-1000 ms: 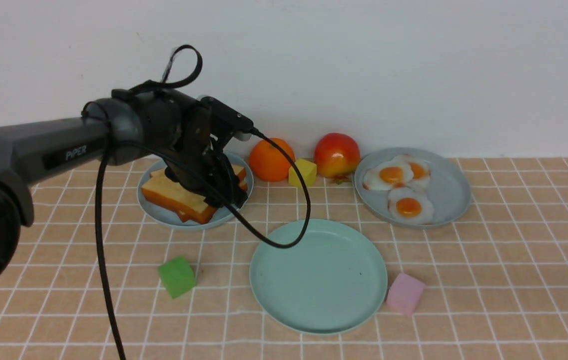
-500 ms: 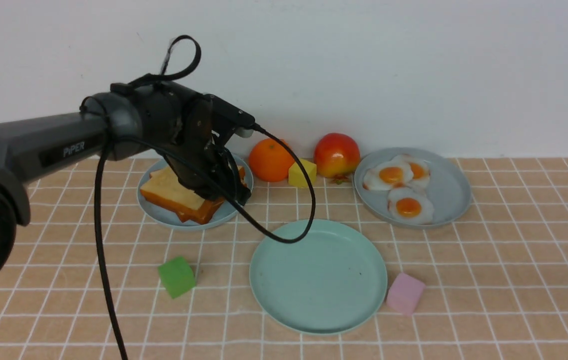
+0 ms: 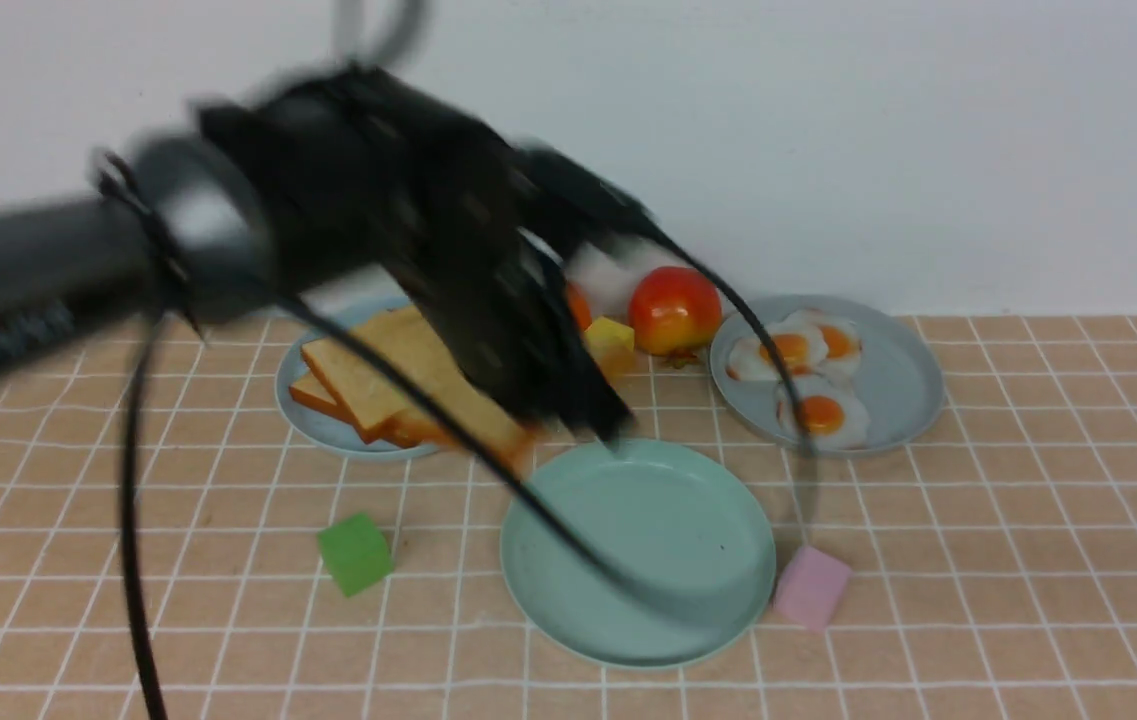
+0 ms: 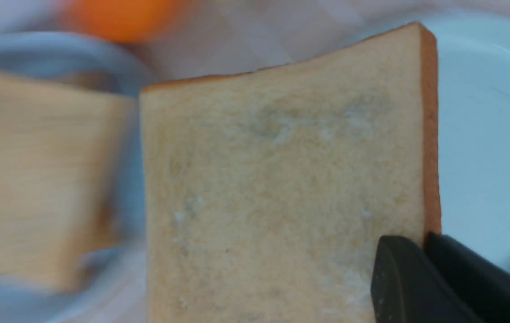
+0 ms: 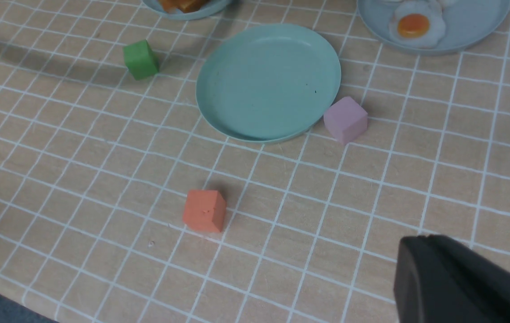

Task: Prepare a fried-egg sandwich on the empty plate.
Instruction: Use the left arm to put a slice of bread into the empty plate in the middle

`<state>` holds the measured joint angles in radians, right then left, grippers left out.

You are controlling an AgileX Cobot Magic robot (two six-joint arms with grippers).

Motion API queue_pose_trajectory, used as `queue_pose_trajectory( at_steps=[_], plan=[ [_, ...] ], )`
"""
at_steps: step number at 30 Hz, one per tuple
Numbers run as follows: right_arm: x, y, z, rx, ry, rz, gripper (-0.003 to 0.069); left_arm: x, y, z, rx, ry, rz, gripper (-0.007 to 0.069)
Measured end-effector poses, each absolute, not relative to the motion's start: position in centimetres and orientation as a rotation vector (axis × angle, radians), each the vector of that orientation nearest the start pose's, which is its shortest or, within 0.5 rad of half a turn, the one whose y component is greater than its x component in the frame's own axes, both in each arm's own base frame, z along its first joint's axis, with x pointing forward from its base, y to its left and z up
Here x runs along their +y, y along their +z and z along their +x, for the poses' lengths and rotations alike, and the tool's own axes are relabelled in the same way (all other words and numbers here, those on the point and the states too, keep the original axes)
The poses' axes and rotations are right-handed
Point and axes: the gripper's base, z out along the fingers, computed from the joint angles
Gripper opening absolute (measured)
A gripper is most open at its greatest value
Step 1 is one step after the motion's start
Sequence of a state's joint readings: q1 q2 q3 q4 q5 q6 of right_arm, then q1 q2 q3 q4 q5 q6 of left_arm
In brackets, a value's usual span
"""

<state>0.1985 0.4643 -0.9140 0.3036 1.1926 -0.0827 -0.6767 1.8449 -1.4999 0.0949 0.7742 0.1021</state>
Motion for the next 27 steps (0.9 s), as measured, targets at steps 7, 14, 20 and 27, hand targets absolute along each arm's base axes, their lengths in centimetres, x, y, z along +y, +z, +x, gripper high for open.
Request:
queue_pose_trajectory(
  at_steps=[7,14,20,27],
  plan=[
    [3.3,37.9,3.3,2.187,0.433,-0.353,0.0018,-28.9,23.1,29.1,2.252,-0.037,1.285,0.0029],
    [3.2,37.7,3.2,2.207,0.43,-0.361,0.0025,-30.0,21.3,29.5,2.204,-0.027,1.324,0.0029],
    [3.1,37.7,3.3,2.209,0.403,-0.359,0.0069,-30.3,19.5,29.9,2.22,0.004,1.36,0.0074],
    [3.4,37.7,5.8,2.251,0.431,-0.254,0.0259,-30.3,19.6,29.8,2.218,-0.01,1.349,0.0286]
  ],
)
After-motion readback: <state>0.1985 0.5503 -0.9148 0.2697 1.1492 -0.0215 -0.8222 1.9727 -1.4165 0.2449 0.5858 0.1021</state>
